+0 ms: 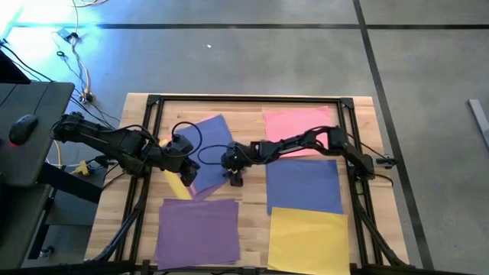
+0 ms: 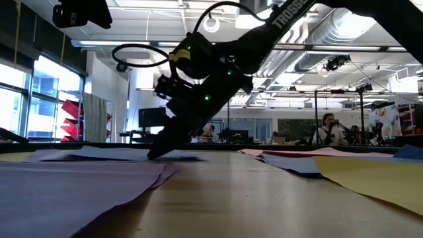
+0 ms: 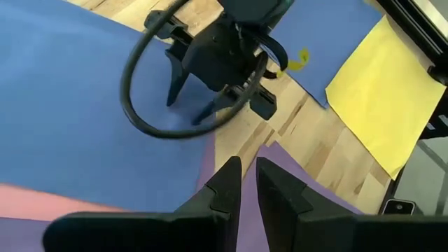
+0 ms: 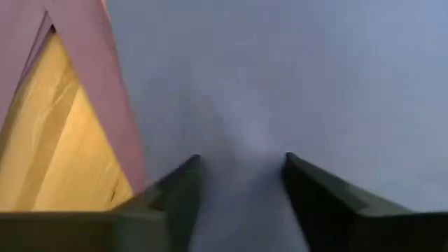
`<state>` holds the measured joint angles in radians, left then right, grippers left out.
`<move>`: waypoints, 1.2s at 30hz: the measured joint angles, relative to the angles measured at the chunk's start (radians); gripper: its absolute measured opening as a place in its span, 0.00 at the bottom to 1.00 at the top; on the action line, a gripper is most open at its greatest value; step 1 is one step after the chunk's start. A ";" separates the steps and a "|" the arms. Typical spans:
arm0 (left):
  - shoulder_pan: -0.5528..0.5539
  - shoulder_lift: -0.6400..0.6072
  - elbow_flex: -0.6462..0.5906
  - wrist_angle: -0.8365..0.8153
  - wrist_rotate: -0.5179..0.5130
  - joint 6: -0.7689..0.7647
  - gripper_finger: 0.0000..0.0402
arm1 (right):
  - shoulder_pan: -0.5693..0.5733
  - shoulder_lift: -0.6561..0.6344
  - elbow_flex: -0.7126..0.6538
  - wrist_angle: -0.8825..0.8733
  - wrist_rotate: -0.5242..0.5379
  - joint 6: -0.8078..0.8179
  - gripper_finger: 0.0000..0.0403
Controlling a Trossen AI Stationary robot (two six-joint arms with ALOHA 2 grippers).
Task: Organize paper
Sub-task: Stack the blue paper on the middle right of the table
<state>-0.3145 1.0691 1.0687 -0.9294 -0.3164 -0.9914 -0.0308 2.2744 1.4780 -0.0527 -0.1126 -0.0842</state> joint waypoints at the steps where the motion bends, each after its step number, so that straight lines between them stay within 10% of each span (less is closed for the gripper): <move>1: 0.000 0.000 0.000 0.001 0.000 0.000 0.06 | 0.003 -0.005 -0.001 -0.004 0.001 0.002 0.21; 4: 0.000 0.000 0.000 0.000 -0.007 -0.001 0.06 | 0.008 -0.007 0.006 -0.022 0.000 0.005 0.04; 15: 0.000 0.000 0.000 -0.006 -0.008 0.006 0.06 | 0.012 -0.071 0.123 -0.154 -0.141 0.106 0.00; 22: 0.000 0.000 0.000 -0.046 -0.008 0.007 0.06 | 0.016 -0.126 0.123 -0.420 -0.154 -0.146 0.01; 36: 0.000 0.000 0.000 -0.047 -0.031 0.026 0.06 | 0.063 -0.127 0.021 -0.466 0.071 -0.571 0.55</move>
<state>-0.3145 1.0695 1.0687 -0.9764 -0.3470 -0.9657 0.0322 2.1475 1.4987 -0.5188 -0.0419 -0.6548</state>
